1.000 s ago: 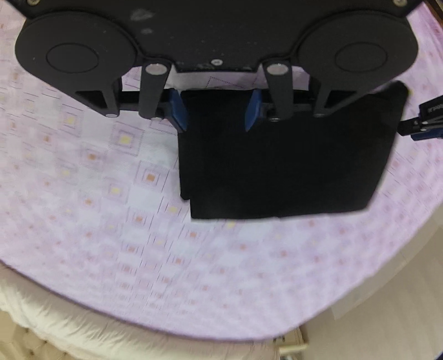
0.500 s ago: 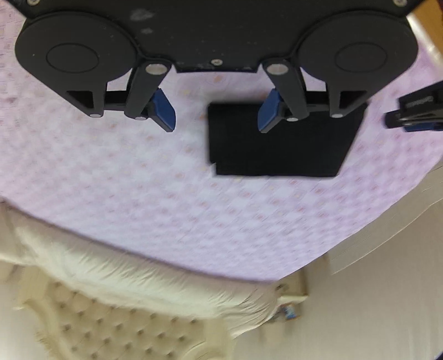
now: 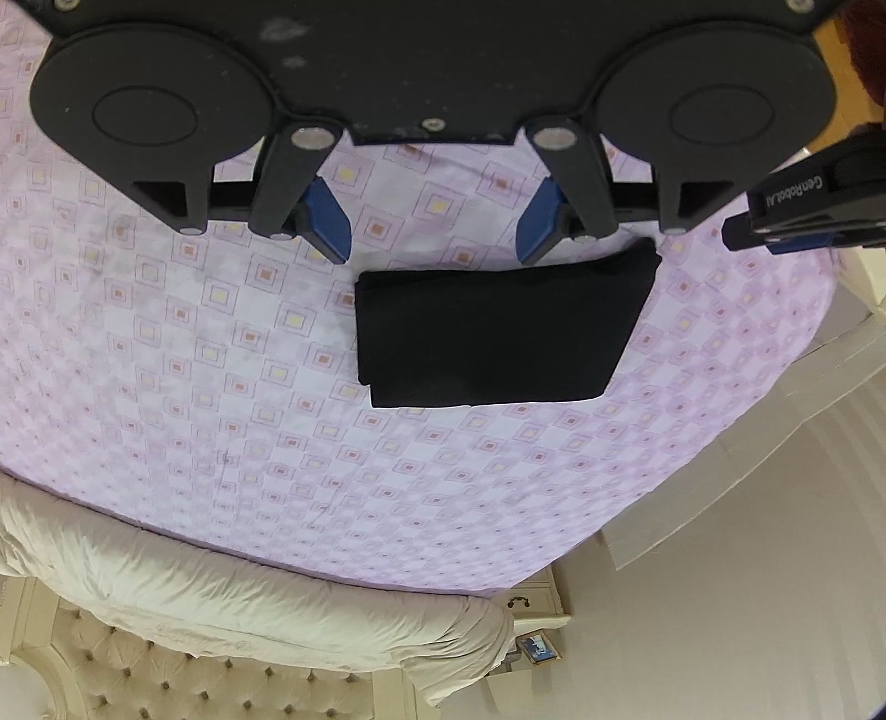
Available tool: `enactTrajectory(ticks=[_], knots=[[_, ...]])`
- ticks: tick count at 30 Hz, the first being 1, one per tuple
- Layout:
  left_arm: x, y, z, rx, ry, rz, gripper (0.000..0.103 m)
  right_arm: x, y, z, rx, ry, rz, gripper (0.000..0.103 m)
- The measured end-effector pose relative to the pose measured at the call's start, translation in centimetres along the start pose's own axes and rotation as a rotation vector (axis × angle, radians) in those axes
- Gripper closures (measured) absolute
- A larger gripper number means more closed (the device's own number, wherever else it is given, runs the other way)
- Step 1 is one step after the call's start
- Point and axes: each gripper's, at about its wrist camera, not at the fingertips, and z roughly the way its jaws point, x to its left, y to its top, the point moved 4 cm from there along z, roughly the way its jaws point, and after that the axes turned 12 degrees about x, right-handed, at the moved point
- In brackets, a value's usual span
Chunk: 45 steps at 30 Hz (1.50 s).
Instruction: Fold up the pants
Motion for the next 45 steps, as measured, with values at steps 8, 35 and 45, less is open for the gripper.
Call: enactTrajectory(ticks=[8, 35, 45], knots=[[-0.8, -1.0, -1.1, -0.024, 0.013, 0.009, 0.074, -0.3, -0.5, -0.8, 0.010, 0.019, 0.018, 0.033], [-1.4, -1.6, -1.3, -0.024, -0.012, 0.028, 0.074, -0.4, -1.1, -0.3, 0.048, 0.012, 0.048, 0.033], [-2.3, -1.3, -1.0, -0.015, -0.017, 0.052, 0.074, -1.1, -0.7, 0.0, 0.050, 0.006, 0.074, 0.033]])
